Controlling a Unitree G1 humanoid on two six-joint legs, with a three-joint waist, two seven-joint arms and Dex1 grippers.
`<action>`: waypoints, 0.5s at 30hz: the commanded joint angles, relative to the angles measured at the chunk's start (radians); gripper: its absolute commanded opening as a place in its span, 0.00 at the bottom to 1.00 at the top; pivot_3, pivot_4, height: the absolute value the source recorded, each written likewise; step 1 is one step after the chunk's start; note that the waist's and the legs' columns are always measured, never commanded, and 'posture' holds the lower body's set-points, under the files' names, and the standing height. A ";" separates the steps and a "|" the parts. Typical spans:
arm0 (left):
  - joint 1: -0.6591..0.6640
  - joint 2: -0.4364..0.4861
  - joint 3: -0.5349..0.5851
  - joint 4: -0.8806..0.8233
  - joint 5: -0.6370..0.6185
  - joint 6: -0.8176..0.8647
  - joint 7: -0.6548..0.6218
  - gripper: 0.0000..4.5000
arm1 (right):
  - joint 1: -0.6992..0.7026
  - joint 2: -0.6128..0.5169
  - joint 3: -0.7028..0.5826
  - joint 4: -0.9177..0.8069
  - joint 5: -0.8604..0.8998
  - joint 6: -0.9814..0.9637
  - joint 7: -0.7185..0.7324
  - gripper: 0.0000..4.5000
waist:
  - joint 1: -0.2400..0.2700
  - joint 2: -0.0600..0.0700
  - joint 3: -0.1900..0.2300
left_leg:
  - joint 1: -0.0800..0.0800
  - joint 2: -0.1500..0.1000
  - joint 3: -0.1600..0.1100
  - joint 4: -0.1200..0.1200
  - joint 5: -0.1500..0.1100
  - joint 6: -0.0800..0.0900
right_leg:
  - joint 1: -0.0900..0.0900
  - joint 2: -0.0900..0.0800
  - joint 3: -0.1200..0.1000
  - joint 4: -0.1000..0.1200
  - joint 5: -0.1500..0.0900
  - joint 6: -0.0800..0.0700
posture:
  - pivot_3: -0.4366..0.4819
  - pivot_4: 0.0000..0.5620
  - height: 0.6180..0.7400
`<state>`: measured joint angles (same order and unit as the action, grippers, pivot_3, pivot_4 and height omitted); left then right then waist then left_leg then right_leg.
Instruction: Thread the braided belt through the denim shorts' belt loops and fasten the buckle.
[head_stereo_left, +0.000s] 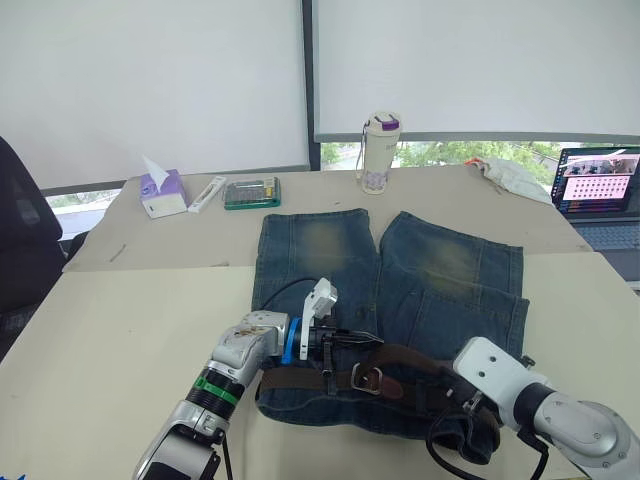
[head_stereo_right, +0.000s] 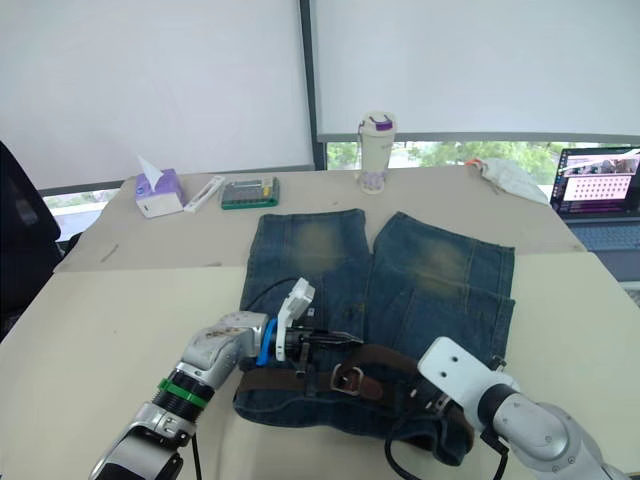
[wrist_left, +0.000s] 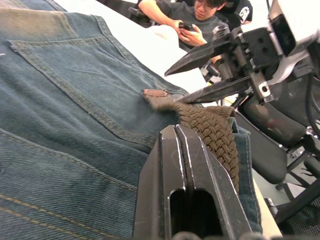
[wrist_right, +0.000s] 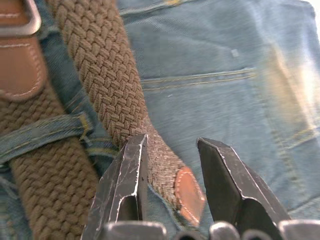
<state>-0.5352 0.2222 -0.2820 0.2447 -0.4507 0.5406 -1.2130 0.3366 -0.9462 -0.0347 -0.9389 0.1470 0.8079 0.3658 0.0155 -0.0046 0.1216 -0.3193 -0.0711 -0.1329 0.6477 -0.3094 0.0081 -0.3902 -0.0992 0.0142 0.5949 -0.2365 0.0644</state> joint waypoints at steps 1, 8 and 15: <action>-0.006 -0.003 -0.014 -0.043 0.004 -0.019 -0.023 0.00 | 0.001 0.010 0.000 -0.031 -0.026 0.020 0.011 0.14 | 0.000 0.000 0.000 | 0.000 0.000 0.000 0.000 0.000 0.000 | 0.000 0.000 0.000 0.000 0.000 0.000 | 0.48 0.27 1.00; -0.019 -0.004 0.000 -0.008 0.013 -0.036 -0.017 0.00 | 0.046 0.083 -0.158 -0.108 0.081 0.022 0.058 0.20 | 0.001 0.000 0.000 | 0.000 0.000 0.000 0.000 0.000 0.000 | 0.000 0.000 0.000 0.000 0.000 0.000 | 0.48 0.27 1.00; -0.015 0.011 0.014 -0.022 0.013 -0.028 -0.014 0.00 | -0.001 0.017 -0.040 -0.108 0.052 0.029 0.034 0.27 | -0.004 0.000 0.000 | 0.001 0.000 0.000 0.000 0.000 0.000 | 0.000 0.000 0.000 0.000 0.000 0.000 | 0.48 0.27 1.00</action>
<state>-0.5369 0.2268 -0.2867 0.2513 -0.4315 0.5227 -1.2216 0.3690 -0.9231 -0.0888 -1.0125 0.2273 0.8299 0.4231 0.0117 -0.0043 0.1217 -0.3188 -0.0710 -0.1326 0.6477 -0.3095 0.0083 -0.3903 -0.0988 0.0146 0.5952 -0.2365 0.0644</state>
